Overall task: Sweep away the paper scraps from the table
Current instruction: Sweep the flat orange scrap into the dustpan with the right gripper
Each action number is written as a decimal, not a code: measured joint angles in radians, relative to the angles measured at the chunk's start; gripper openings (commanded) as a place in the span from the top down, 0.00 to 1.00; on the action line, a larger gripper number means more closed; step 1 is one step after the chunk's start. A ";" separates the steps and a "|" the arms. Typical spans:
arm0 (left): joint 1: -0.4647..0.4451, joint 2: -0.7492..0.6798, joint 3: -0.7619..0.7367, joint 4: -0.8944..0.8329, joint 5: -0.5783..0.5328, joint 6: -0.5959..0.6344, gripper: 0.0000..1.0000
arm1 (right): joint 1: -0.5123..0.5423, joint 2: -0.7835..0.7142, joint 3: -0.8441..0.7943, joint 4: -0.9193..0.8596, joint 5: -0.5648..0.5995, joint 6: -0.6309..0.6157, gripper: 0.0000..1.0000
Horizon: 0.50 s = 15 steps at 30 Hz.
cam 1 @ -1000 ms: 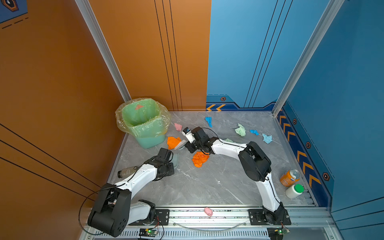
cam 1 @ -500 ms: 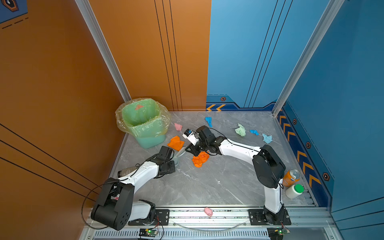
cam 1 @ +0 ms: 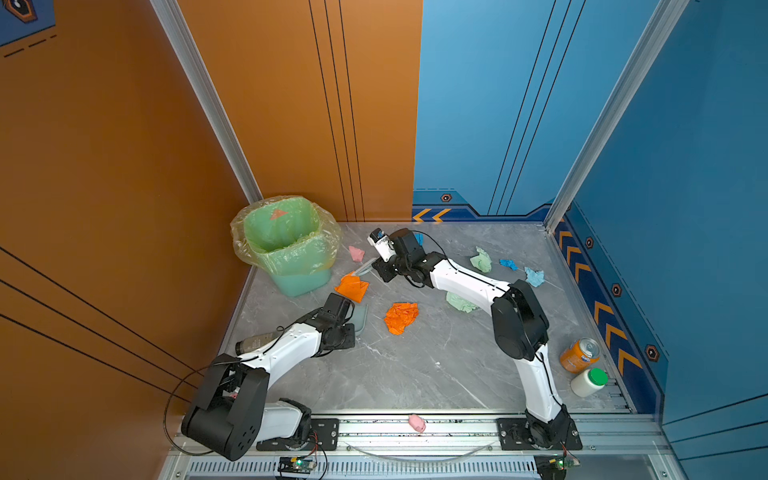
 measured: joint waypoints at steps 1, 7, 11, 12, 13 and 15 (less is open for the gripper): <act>-0.003 0.002 0.000 0.000 0.000 0.001 1.00 | -0.001 0.021 0.020 -0.007 0.009 0.000 1.00; -0.007 0.023 0.016 0.001 -0.001 -0.002 1.00 | 0.002 0.074 0.042 -0.075 0.050 -0.003 1.00; -0.007 0.041 0.030 0.004 -0.001 -0.008 1.00 | 0.012 0.062 0.014 -0.089 0.064 -0.023 1.00; -0.007 0.046 0.034 0.004 -0.002 -0.008 1.00 | 0.016 0.055 -0.006 -0.087 0.066 -0.027 1.00; -0.007 0.049 0.035 0.008 -0.001 -0.010 1.00 | 0.019 0.044 -0.035 -0.087 0.071 -0.033 1.00; -0.007 0.054 0.039 0.010 -0.002 -0.011 1.00 | 0.028 0.023 -0.086 -0.085 0.078 -0.045 1.00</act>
